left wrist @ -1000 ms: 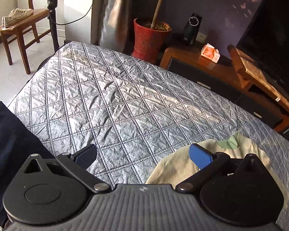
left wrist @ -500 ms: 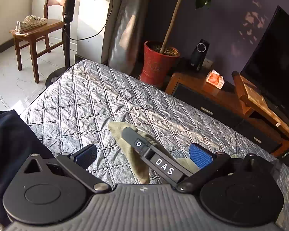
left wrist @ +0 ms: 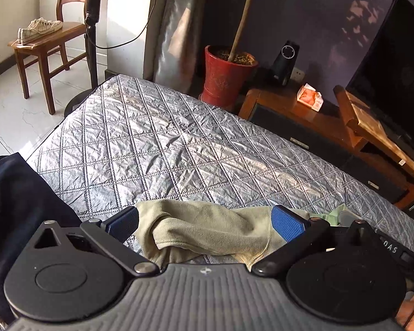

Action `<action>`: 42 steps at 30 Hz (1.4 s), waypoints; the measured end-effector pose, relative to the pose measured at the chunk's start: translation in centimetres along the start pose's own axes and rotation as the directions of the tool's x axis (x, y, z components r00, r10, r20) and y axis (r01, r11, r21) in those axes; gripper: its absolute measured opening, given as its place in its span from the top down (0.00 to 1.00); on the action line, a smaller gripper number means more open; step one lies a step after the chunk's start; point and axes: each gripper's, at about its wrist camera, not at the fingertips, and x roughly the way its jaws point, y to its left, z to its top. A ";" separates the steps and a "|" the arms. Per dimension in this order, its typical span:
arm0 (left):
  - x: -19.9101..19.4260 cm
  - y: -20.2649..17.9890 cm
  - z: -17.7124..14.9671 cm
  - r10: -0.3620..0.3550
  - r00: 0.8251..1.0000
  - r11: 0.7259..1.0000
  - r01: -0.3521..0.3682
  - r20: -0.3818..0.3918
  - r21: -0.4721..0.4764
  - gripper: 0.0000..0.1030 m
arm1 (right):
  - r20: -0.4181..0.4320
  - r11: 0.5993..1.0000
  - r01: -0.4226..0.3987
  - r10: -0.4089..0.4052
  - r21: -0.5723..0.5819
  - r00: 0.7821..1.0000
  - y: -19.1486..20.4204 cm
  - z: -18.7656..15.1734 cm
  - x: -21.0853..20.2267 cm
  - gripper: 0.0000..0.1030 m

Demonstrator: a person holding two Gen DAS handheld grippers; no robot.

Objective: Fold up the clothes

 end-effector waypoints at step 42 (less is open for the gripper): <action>1.8 -9.9 -5.4 -0.006 0.999 0.935 0.023 -0.047 0.354 0.01 | -0.155 0.980 0.192 -0.183 0.049 0.971 -14.6 -15.5 -27.1 0.83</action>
